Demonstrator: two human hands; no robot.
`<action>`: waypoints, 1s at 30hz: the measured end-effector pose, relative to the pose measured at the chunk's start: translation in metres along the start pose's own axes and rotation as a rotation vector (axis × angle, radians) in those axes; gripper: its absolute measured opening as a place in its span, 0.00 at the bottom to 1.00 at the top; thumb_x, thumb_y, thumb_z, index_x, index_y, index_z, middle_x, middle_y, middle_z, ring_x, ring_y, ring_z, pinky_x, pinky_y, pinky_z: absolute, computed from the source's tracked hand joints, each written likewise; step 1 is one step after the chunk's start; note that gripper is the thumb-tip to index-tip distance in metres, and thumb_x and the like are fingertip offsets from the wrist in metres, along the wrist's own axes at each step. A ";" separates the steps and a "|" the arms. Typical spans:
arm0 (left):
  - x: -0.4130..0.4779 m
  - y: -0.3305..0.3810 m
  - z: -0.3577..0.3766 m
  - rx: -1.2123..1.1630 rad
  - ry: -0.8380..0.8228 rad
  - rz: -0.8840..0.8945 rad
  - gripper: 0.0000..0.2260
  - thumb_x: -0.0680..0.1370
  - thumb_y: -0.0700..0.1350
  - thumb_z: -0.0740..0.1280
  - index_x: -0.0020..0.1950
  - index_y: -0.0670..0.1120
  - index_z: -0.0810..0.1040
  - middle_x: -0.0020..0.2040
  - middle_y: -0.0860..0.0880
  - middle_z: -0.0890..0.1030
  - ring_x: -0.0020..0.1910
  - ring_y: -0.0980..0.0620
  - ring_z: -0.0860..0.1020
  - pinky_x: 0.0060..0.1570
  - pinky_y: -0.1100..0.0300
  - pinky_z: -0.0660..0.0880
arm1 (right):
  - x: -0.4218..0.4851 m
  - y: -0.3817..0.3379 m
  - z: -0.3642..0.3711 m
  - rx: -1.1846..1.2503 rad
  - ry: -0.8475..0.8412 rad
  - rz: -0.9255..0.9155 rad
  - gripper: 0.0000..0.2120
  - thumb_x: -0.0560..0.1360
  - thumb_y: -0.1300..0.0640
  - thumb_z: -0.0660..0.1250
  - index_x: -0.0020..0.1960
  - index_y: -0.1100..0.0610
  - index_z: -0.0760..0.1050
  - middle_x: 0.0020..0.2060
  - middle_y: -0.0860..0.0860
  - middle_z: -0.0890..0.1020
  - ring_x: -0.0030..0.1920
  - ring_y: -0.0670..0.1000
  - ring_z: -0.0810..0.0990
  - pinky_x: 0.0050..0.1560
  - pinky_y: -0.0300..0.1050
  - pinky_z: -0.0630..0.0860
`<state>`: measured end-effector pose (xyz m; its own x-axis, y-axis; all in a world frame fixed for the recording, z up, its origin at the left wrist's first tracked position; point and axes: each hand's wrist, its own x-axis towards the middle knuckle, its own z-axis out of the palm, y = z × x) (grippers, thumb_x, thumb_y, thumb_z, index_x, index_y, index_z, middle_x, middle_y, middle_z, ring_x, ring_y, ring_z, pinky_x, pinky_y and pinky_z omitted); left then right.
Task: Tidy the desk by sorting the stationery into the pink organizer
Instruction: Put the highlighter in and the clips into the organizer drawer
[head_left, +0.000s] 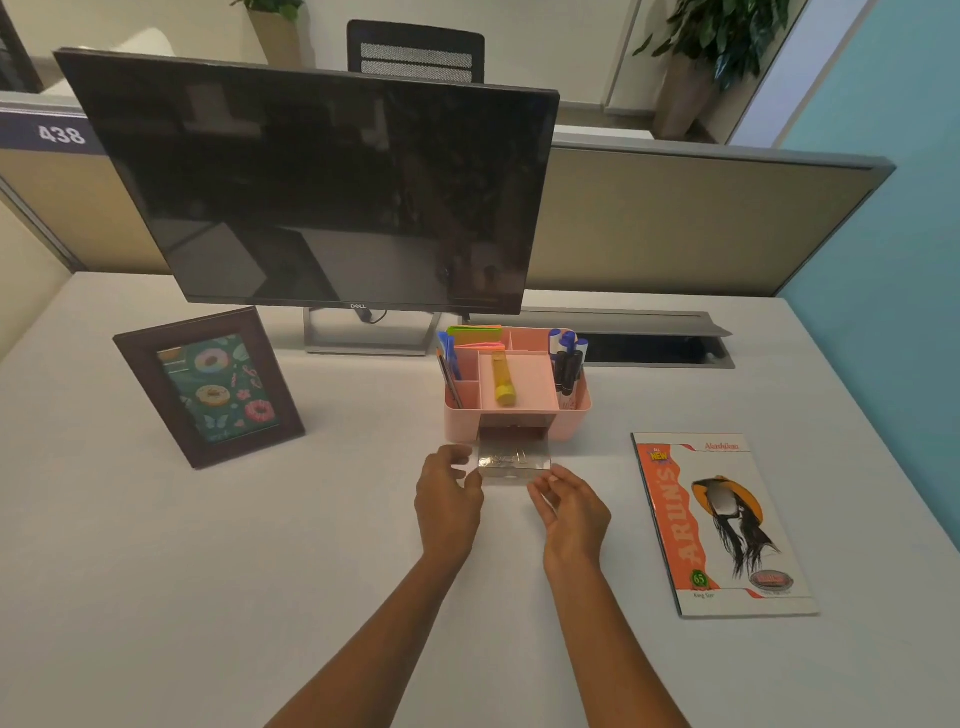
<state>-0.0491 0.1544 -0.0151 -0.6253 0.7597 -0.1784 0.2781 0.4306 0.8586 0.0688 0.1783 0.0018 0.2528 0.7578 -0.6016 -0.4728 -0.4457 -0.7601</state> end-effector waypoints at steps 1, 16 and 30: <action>0.000 -0.002 0.001 -0.003 -0.008 -0.021 0.11 0.75 0.43 0.71 0.55 0.49 0.75 0.51 0.53 0.77 0.45 0.54 0.77 0.46 0.62 0.72 | 0.001 0.001 -0.001 0.001 0.015 0.030 0.09 0.75 0.69 0.64 0.54 0.67 0.78 0.47 0.62 0.82 0.48 0.60 0.83 0.48 0.50 0.81; 0.014 0.005 0.019 -0.132 -0.085 -0.247 0.06 0.78 0.43 0.67 0.55 0.48 0.76 0.53 0.49 0.80 0.48 0.52 0.77 0.55 0.58 0.75 | 0.016 0.005 0.022 -0.063 -0.036 0.169 0.14 0.78 0.64 0.61 0.63 0.68 0.72 0.57 0.60 0.80 0.57 0.59 0.80 0.62 0.52 0.75; 0.024 0.011 0.022 -0.159 -0.083 -0.212 0.08 0.78 0.40 0.65 0.51 0.54 0.75 0.58 0.49 0.80 0.53 0.50 0.77 0.57 0.58 0.72 | 0.026 -0.002 0.039 -0.120 -0.089 0.137 0.15 0.79 0.62 0.60 0.65 0.63 0.73 0.60 0.57 0.79 0.59 0.55 0.79 0.60 0.49 0.75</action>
<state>-0.0450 0.1879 -0.0202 -0.5938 0.7009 -0.3950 0.0258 0.5073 0.8614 0.0428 0.2172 -0.0027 0.1151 0.7225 -0.6817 -0.3927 -0.5972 -0.6994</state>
